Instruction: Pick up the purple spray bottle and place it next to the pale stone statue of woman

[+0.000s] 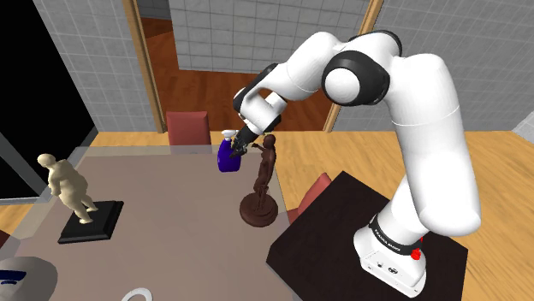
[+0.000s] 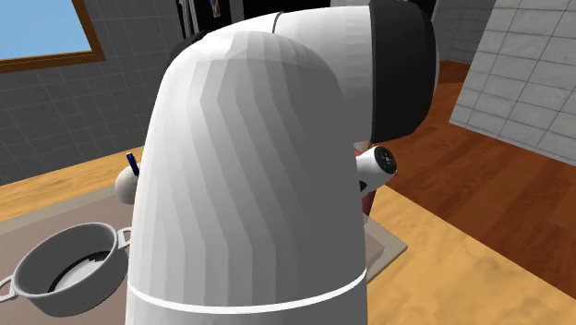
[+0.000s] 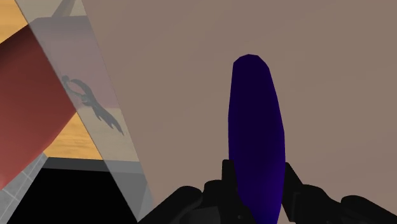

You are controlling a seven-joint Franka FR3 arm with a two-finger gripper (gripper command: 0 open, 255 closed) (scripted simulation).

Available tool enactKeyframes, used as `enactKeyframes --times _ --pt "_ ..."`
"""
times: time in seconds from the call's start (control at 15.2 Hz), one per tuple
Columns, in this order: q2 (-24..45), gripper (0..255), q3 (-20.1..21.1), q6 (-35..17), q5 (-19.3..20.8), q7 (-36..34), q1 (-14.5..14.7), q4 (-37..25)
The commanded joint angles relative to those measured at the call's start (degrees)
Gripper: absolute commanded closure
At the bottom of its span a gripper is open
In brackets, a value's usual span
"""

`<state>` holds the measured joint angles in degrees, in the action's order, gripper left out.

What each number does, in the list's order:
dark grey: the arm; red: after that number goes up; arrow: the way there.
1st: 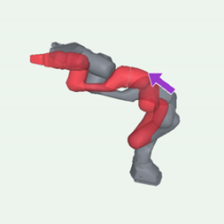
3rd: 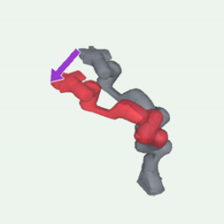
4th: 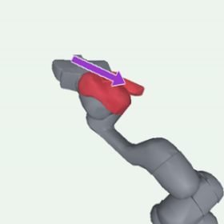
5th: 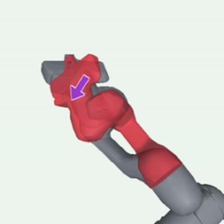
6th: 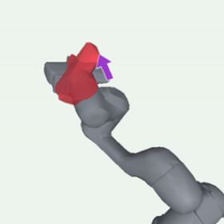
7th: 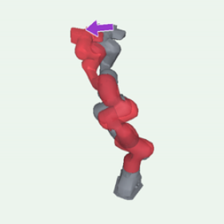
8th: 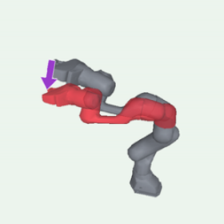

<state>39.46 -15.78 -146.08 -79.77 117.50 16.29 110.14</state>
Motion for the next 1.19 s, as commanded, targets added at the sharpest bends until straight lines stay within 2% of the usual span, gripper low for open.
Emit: enactKeyframes --times 0.0,1.12 --pt "-1.4 255 -0.5 0.2 1.1 -1.1 0.4 0.8" --pt "-12.4 255 -5.2 3.0 12.0 -11.8 4.1 5.1"
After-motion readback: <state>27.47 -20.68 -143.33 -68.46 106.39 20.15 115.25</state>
